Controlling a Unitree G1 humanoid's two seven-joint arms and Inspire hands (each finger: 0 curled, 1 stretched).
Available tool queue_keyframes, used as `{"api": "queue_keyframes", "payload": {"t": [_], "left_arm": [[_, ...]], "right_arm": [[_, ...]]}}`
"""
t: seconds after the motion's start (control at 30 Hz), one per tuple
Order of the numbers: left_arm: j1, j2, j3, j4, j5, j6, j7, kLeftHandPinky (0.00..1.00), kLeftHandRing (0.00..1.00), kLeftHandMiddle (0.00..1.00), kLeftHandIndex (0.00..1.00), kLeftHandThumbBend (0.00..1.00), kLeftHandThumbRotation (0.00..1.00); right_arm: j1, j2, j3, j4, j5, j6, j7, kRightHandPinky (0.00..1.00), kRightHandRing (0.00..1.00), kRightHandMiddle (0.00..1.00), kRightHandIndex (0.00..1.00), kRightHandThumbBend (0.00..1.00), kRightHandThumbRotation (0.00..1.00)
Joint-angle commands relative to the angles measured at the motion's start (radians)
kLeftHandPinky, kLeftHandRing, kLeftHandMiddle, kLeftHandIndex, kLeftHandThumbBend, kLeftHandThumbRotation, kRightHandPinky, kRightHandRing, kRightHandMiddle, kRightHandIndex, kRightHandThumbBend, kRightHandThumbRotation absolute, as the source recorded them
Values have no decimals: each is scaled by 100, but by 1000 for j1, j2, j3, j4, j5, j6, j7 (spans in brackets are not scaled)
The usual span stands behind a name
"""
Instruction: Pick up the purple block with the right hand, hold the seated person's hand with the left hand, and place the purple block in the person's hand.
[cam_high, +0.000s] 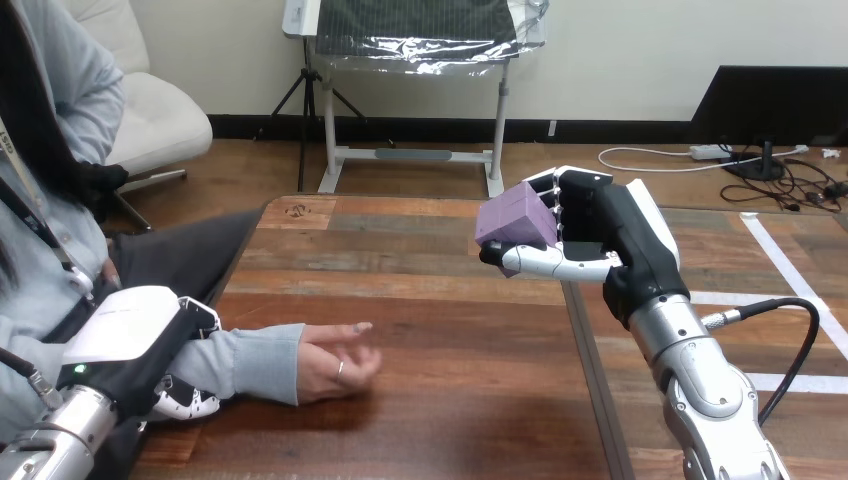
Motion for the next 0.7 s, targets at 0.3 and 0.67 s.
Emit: {"api": "queue_keyframes", "payload": {"t": [0.3,0.67], "left_arm": [[-37,-51,-19,-47,-9,-25,11,21,27,33,32,90,0],[-34,-59,-10,-69,-19,-35,16,20,26,32,31,88,0]], "right_arm": [[-38,23,4,-29,-22,6,-17,34,37,43,48,79,0],[-35,30,16,-18,-33,-9,-9,33,36,42,47,81,0]]}}
